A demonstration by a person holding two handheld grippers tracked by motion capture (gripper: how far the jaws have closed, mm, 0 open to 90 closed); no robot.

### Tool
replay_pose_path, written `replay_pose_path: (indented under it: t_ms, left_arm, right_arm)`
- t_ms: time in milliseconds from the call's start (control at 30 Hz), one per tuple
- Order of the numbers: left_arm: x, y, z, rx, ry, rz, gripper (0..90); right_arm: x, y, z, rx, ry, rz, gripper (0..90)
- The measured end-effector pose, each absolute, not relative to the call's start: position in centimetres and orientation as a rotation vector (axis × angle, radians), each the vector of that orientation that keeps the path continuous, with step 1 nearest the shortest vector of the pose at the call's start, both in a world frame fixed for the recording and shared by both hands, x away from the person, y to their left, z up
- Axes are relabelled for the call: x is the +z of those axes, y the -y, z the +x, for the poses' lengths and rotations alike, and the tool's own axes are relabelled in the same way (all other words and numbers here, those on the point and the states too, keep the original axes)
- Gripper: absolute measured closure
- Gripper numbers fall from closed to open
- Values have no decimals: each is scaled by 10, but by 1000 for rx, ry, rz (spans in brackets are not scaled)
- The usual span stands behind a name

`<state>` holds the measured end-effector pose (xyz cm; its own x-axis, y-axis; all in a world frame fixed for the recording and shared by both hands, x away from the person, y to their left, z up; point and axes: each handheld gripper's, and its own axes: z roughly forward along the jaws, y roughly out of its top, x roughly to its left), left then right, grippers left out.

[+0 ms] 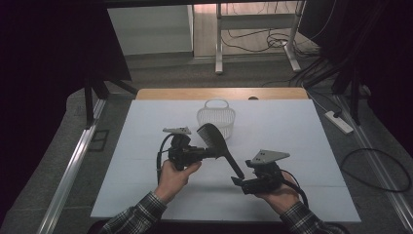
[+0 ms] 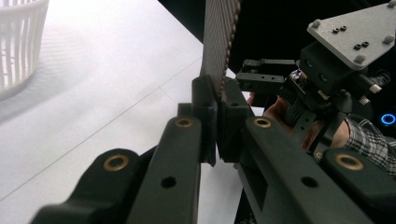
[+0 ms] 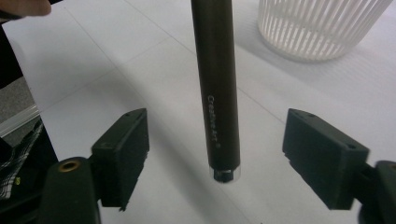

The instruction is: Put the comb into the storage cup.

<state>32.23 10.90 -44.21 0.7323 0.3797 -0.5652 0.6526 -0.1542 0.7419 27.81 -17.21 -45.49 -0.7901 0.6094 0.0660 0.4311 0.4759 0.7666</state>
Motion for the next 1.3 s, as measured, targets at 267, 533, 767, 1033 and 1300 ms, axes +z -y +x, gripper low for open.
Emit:
replay_pose_path:
  t_ms: [267,533,767,1033,1300]
  left_arm:
    - [-436,-110,321,-234,-805,1818,874]
    - [-431,-112,321,-184,-799,1846,874]
    - [-426,-116,323,-147,-797,1854,874]
    - [-422,-120,326,-107,-799,1867,874]
    - [-418,-124,330,-82,-796,1867,874]
  right_arm:
    - [-455,175,275,1196,-2490,881,167]
    - [-453,180,278,1215,-2508,915,132]
    - [-456,183,279,1143,-2543,928,79]
    - [-456,192,281,1131,-2542,963,18]
    - [-459,198,283,1113,-2566,972,0]
